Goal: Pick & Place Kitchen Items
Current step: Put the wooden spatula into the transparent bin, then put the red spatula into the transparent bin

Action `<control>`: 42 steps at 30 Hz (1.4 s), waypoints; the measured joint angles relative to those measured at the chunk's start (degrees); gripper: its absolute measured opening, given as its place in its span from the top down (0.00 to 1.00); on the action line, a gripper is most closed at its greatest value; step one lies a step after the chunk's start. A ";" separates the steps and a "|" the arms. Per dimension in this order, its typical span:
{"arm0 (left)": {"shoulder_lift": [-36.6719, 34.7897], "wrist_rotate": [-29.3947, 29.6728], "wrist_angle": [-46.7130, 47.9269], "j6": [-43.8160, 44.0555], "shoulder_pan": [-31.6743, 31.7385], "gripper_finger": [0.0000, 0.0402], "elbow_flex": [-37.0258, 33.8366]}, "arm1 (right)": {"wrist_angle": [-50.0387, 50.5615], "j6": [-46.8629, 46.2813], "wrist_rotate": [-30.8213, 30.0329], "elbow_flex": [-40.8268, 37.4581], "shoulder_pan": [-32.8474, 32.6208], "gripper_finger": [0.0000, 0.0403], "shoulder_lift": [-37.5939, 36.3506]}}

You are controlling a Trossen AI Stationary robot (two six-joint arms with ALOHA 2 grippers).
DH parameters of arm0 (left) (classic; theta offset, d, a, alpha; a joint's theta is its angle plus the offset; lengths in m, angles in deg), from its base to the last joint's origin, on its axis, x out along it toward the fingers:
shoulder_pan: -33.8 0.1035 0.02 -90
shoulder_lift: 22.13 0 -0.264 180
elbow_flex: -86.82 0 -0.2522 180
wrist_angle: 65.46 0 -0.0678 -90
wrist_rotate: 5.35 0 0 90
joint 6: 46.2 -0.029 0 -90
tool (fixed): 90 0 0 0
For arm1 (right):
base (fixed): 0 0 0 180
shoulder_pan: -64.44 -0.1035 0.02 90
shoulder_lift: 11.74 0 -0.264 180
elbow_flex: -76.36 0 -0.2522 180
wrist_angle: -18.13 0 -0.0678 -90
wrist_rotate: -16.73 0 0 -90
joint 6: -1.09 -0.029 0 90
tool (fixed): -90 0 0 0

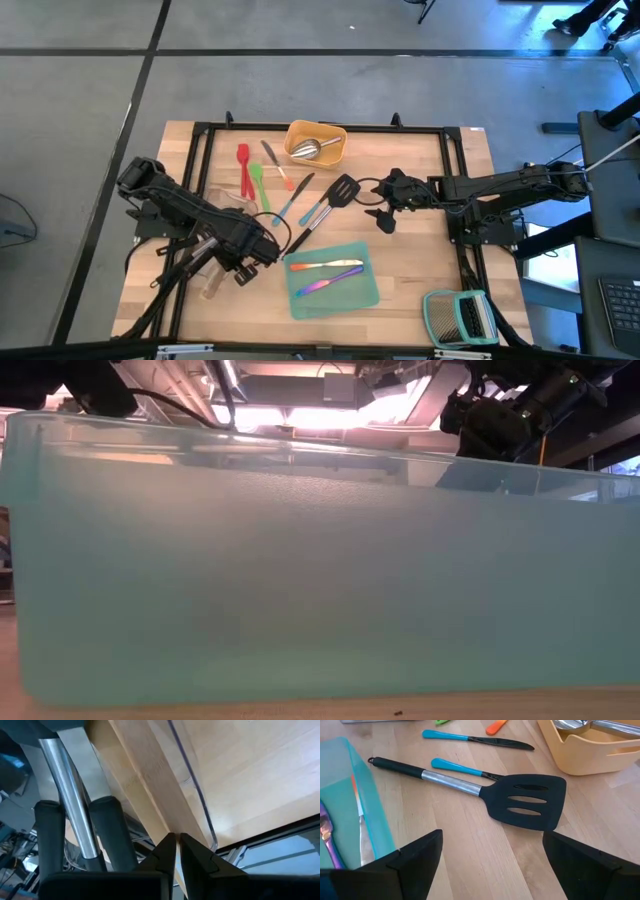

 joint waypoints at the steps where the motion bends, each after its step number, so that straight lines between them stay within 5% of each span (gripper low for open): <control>1: 0.00 -0.05 -0.05 0.09 0.00 0.95 -0.10 | 0.03 0.00 0.01 0.00 0.00 0.14 0.00; 9: 0.00 0.27 0.22 0.41 -0.37 0.95 -0.27 | 0.41 0.00 0.03 0.00 0.00 0.14 0.00; 12: -0.47 6.83 3.99 0.08 -0.44 0.95 2.61 | 0.39 0.00 0.04 0.00 0.00 0.14 0.00; 18: -2.52 33.01 7.37 0.07 -0.42 0.95 13.51 | 0.14 0.46 0.10 0.00 0.01 0.14 0.00; 24: -2.69 61.74 -2.27 -9.10 -0.23 0.95 18.63 | -0.85 3.75 -0.06 0.00 0.02 0.14 0.00; 32: -2.62 80.59 -16.53 -17.86 1.66 0.95 12.70 | -4.12 9.82 0.01 0.00 -0.44 0.14 0.00; 37: -2.58 81.47 -34.62 -27.64 3.53 0.97 1.86 | -5.67 13.57 0.46 0.00 -1.29 0.14 0.32; 42: -2.56 68.58 -60.05 -44.70 8.69 0.99 -8.26 | -9.67 17.27 0.60 0.00 -2.31 0.14 3.06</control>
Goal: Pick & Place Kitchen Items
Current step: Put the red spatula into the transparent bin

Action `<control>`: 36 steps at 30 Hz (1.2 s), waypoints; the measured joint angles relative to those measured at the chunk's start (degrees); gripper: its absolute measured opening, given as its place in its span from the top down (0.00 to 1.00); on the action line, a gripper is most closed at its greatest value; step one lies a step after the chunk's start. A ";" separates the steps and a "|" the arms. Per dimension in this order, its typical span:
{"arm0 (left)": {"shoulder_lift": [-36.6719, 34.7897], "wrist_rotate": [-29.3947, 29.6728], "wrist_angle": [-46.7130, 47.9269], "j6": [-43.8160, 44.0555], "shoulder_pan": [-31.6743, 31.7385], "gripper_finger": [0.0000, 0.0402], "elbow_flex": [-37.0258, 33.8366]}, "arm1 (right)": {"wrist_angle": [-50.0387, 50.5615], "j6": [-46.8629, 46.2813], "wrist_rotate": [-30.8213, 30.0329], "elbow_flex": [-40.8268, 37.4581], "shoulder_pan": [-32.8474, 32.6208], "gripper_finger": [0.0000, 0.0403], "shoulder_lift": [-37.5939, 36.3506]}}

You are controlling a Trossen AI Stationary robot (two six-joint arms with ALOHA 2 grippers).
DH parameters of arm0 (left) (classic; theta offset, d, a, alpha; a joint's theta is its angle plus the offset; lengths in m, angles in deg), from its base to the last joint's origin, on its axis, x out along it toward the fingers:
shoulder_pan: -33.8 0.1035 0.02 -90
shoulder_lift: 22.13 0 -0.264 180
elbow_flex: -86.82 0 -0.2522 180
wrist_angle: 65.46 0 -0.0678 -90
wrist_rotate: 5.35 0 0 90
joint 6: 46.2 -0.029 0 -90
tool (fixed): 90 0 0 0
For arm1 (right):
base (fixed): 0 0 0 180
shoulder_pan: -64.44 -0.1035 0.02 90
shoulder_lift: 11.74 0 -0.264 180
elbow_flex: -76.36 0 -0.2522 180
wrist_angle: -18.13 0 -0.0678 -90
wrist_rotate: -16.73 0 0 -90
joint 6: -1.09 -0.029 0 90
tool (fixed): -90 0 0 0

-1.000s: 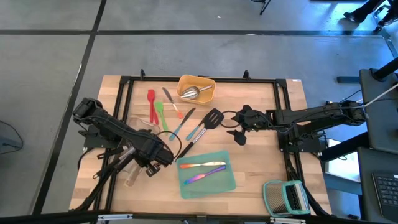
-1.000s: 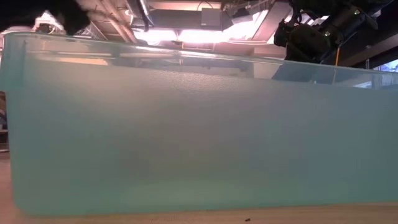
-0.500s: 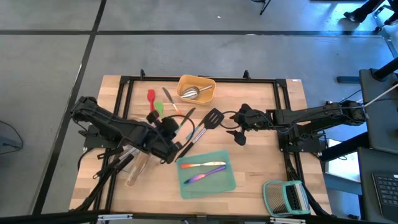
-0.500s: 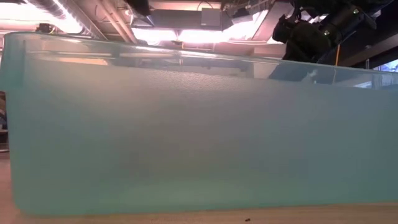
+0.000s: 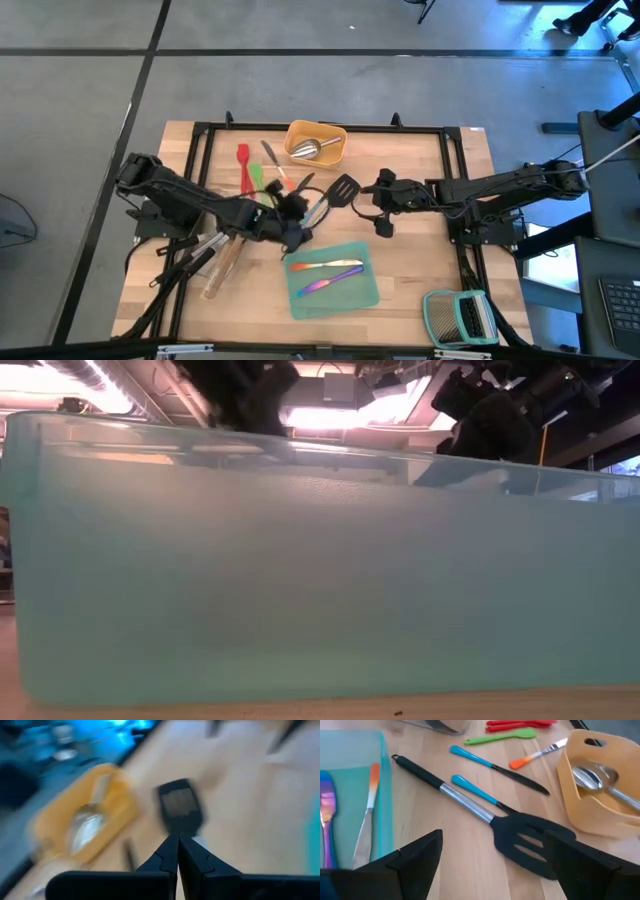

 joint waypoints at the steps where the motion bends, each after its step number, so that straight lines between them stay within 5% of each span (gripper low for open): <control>1: 0.00 -3.66 -4.90 -3.91 1.11 0.99 -1.25 | -1.15 0.86 0.00 0.00 -0.10 0.14 0.81; 5: -1.17 -11.04 -12.36 -13.49 5.98 0.99 -2.20 | -5.21 3.00 0.00 0.00 -0.37 0.14 3.54; 18: -6.45 -6.34 -11.80 -7.34 17.62 0.99 -2.02 | -5.59 2.43 1.57 0.00 -0.37 0.14 4.48; 22: -6.47 -8.18 -6.68 -7.00 18.08 0.99 -2.02 | -5.63 1.75 5.13 0.00 -0.37 0.14 4.48; 28: -7.97 -2.35 8.32 -2.90 23.00 0.99 0.93 | -4.03 -1.20 8.75 0.00 -0.42 0.14 4.44; 33: -9.30 -17.43 25.46 3.77 36.02 0.99 8.44 | -2.58 -0.33 13.19 -0.79 -0.91 0.14 5.23; 36: -9.38 -23.95 28.37 3.08 43.00 0.99 10.82 | -11.28 1.19 15.87 -5.05 -1.99 0.14 5.62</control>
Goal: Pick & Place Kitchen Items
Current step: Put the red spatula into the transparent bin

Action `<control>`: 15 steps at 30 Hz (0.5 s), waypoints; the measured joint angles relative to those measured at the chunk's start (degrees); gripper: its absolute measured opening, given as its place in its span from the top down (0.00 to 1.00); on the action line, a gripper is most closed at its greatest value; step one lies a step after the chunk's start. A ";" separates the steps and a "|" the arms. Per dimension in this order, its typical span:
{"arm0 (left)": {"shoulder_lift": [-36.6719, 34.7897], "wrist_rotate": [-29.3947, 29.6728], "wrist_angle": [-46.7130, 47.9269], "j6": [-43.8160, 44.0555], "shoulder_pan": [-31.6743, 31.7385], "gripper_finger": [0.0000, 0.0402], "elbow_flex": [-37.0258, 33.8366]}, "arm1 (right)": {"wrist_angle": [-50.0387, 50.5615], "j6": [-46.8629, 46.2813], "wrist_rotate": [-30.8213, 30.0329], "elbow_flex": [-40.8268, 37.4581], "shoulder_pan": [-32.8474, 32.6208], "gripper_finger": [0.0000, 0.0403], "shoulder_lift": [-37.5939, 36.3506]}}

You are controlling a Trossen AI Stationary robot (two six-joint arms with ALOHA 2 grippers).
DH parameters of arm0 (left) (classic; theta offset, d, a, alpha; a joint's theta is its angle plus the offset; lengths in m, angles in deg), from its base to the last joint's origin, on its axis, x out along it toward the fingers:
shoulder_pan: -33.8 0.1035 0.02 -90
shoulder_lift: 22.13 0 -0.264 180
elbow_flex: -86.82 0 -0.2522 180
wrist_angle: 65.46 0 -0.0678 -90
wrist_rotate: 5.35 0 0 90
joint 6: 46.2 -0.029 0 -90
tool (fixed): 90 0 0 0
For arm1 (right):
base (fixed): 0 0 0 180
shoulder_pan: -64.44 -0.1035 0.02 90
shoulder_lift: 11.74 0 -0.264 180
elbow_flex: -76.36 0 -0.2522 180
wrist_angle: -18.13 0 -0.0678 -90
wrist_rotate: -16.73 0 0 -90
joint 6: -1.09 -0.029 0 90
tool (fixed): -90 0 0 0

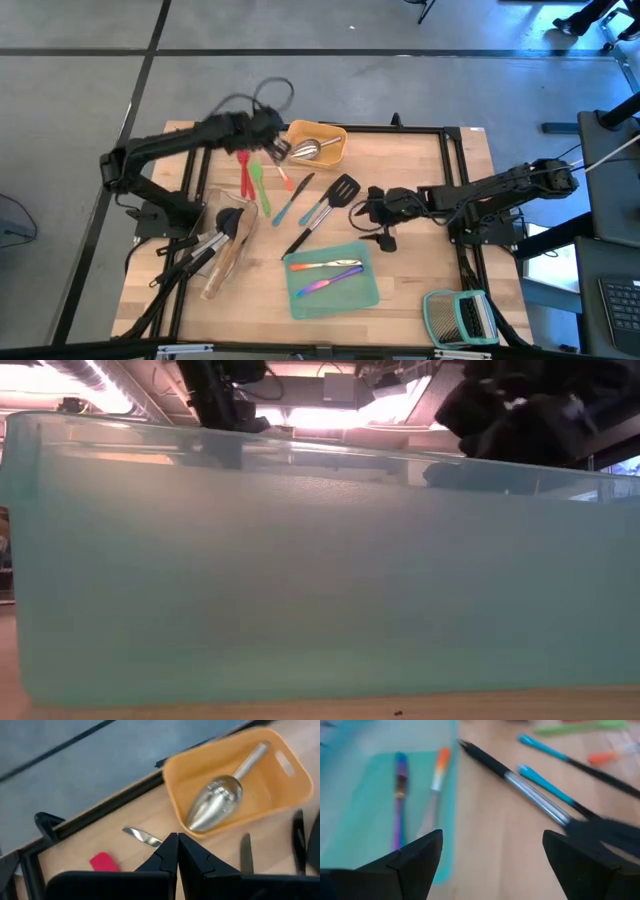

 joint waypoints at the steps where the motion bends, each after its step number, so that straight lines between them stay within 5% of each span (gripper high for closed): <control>1: 0.00 -0.96 0.01 -1.15 1.94 0.99 0.29 | -4.72 0.45 1.42 -2.31 -0.28 0.14 -0.02; 6: 0.42 -2.45 1.98 -10.36 8.85 0.99 0.31 | -28.99 0.63 11.83 -11.70 -0.29 0.14 -0.02; 11: 5.63 -7.52 20.71 7.65 14.58 0.99 0.23 | -33.62 0.23 17.94 -12.69 -0.31 0.14 -0.02; 15: 11.33 -6.80 28.46 10.20 15.14 0.99 0.21 | -33.67 0.36 18.67 -12.30 -0.31 0.14 -0.02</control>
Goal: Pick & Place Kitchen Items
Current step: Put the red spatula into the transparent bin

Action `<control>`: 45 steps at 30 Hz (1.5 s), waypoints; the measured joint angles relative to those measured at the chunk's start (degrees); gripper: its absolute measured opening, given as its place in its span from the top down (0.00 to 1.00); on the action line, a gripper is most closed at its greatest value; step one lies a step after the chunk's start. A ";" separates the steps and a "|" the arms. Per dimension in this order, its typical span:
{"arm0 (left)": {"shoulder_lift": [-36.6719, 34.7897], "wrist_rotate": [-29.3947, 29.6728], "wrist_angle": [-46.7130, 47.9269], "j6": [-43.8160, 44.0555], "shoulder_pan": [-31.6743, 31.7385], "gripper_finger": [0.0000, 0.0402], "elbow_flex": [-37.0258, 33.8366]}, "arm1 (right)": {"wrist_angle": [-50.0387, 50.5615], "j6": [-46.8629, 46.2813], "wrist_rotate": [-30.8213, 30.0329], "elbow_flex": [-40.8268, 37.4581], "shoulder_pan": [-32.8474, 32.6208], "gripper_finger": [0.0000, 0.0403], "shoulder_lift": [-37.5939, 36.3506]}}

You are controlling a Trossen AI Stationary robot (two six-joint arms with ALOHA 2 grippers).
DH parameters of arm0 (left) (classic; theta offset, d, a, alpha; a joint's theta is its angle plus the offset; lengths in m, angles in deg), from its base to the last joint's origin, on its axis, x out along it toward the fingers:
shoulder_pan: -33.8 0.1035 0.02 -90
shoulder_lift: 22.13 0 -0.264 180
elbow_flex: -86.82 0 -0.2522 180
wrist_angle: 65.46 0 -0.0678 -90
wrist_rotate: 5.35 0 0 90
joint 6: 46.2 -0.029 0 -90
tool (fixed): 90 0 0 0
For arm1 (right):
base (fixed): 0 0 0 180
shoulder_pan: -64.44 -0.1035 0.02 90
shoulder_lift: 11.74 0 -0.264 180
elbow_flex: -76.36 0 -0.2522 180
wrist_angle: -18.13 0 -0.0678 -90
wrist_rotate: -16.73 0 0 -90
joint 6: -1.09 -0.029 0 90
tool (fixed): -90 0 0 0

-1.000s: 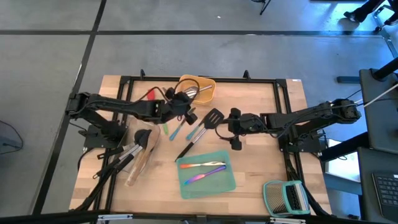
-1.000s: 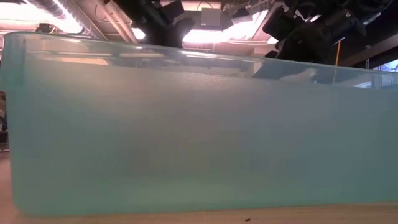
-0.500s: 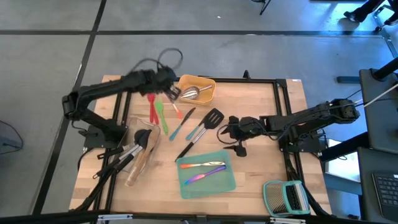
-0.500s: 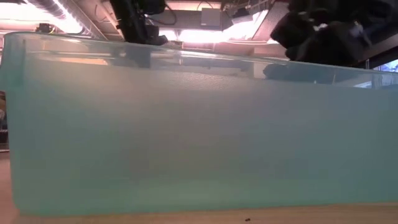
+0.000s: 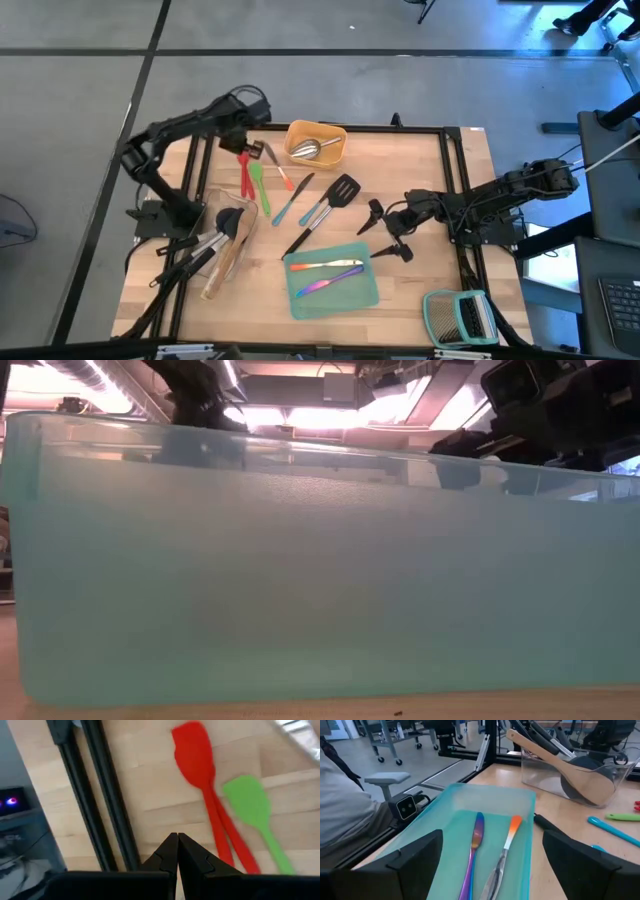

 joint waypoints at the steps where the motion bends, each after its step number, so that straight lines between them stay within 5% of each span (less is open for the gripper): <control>1: 0.92 -0.24 -0.33 0.28 -0.20 0.99 0.00 | 0.10 0.02 0.00 0.00 0.00 0.14 0.00; 11: 9.22 -14.41 -14.79 -1.27 -0.30 0.93 0.02 | 1.21 0.00 0.01 0.00 0.00 0.14 0.00; 28: 15.05 -3.23 -11.86 4.94 3.25 0.41 0.02 | 2.10 -0.17 1.95 0.00 -1.92 0.14 0.00; 45: 15.07 -3.44 -16.20 5.19 5.58 0.36 -0.29 | 2.29 -0.17 1.92 0.02 -1.92 0.14 0.00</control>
